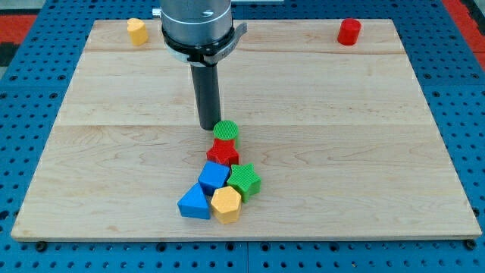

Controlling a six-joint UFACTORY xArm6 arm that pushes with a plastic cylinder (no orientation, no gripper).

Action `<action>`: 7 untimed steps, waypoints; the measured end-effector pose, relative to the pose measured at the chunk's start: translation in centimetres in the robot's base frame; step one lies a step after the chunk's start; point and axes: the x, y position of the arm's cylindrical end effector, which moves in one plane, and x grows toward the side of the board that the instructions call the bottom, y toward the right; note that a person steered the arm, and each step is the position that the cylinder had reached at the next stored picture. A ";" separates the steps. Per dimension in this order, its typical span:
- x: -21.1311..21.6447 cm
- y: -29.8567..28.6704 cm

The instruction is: Move the red circle left and to the down

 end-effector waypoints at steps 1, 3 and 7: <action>-3.7 10.0; -15.3 31.2; -21.0 23.9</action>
